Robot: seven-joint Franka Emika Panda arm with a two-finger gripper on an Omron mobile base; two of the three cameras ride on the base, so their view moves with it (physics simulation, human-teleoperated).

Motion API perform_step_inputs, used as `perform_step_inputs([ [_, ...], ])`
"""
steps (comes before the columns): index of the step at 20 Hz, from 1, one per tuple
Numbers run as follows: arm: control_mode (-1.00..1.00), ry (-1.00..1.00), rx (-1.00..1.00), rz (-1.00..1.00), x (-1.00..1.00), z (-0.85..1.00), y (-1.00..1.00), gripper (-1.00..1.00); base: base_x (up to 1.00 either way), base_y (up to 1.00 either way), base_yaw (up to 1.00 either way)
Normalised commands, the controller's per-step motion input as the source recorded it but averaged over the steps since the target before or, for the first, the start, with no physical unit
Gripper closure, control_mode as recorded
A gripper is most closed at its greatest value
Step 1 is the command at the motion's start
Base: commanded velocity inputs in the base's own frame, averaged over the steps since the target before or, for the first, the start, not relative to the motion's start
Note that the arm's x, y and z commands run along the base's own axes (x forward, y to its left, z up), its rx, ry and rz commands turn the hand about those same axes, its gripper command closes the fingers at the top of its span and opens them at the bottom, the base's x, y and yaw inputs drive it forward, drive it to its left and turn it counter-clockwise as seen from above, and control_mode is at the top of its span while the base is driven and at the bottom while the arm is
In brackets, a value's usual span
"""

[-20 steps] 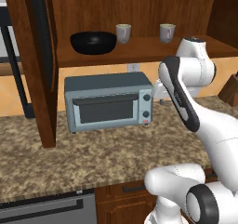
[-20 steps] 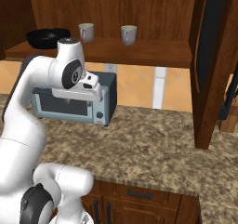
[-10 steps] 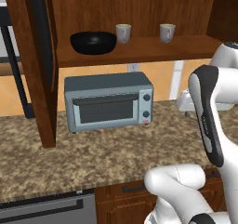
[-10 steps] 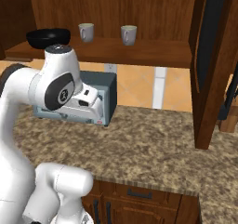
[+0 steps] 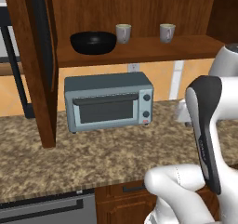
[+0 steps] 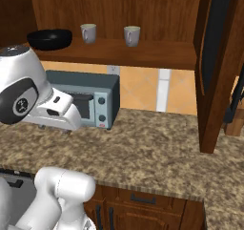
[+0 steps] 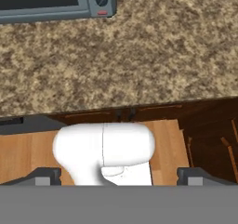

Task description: Gather all objects into one cabinet and sort the glasses and bowls to opposite sides.

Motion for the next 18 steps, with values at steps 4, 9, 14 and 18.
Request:
perform_step_inputs([
  [4,-1.0,0.01,-0.01,0.0,0.0,0.13,0.22,-1.0,0.0,0.0,0.0],
  [9,-1.0,0.0,0.0,0.0,0.0,0.0,-0.04,-1.0,0.0,0.0,0.0],
  [14,-1.0,0.0,0.0,0.0,0.0,0.0,0.0,-1.0,0.0,0.0,0.0],
  [18,1.0,0.0,0.0,0.0,0.0,0.0,0.0,-1.0,-0.62,0.05,0.02],
])
